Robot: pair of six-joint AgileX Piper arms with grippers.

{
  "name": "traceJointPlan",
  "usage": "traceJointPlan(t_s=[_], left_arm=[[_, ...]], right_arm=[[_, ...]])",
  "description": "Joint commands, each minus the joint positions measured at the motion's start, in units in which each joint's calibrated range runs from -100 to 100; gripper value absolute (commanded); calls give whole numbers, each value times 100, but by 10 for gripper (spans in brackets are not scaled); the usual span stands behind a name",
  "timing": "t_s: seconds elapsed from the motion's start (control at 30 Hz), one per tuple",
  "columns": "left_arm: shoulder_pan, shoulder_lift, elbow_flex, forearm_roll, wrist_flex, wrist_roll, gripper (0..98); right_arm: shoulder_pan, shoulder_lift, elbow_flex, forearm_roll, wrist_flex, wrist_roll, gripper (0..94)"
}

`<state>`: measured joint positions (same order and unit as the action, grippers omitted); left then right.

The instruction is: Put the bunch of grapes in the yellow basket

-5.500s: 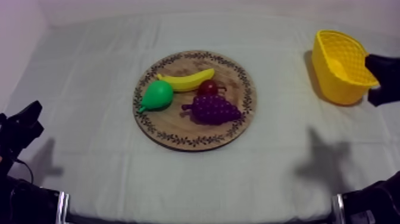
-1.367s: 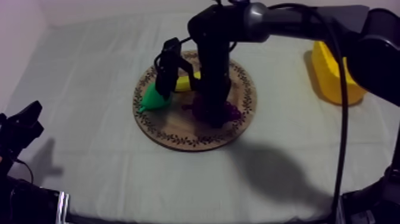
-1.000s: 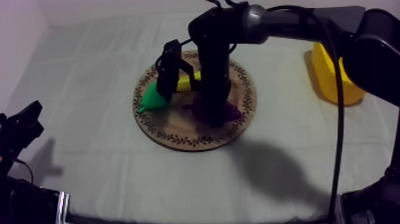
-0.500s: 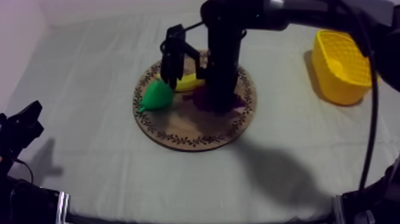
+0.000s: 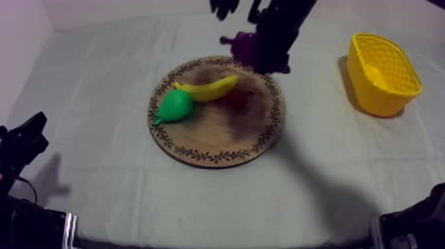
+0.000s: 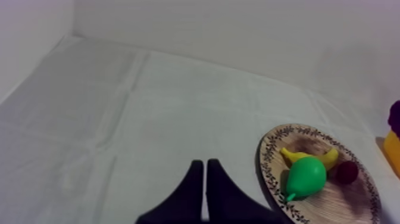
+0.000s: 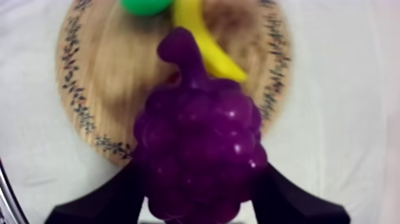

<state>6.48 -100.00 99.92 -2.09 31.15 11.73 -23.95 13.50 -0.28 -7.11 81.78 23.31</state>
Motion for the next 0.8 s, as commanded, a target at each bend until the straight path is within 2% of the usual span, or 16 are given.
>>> traceJointPlan(t_s=[0.0, 0.77], left_arm=[[0, 0, -3, -3, -3, 1, 1], [0, 0, -3, -3, -3, 1, 1]], right_arm=[[124, -249, 116, 15, -273, -54, 366], [1889, -1257, 1109, 163, -2972, -932, 369]])
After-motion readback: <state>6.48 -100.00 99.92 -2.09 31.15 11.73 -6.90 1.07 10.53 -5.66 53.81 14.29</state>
